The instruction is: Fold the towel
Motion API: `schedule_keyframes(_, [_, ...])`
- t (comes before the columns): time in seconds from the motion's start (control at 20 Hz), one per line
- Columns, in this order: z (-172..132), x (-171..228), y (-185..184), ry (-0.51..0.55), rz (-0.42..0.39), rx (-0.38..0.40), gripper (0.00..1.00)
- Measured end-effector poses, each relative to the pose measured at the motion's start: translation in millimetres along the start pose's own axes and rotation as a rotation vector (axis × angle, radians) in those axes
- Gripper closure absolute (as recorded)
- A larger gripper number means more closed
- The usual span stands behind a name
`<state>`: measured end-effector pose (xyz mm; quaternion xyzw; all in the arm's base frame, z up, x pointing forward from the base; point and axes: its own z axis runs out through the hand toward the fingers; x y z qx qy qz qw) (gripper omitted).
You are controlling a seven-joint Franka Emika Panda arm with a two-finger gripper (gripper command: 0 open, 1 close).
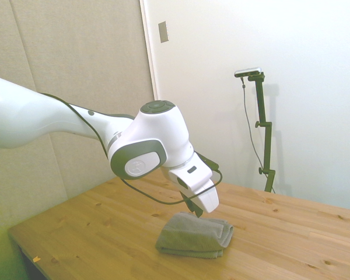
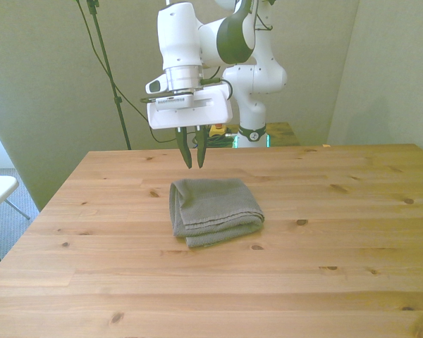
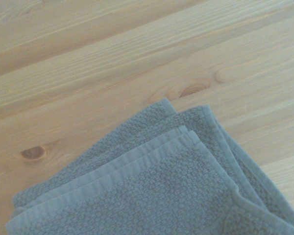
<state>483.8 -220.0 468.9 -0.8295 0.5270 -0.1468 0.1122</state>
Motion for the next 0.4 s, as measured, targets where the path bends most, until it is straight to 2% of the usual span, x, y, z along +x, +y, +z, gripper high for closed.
schedule_keyframes(0.2, [-26.2, -72.0, 8.2, -0.154, -0.084, -0.061, 0.00])
schedule_keyframes(0.4, [-34.9, -165.0, 22.6, -0.171, -0.211, -0.112, 0.00])
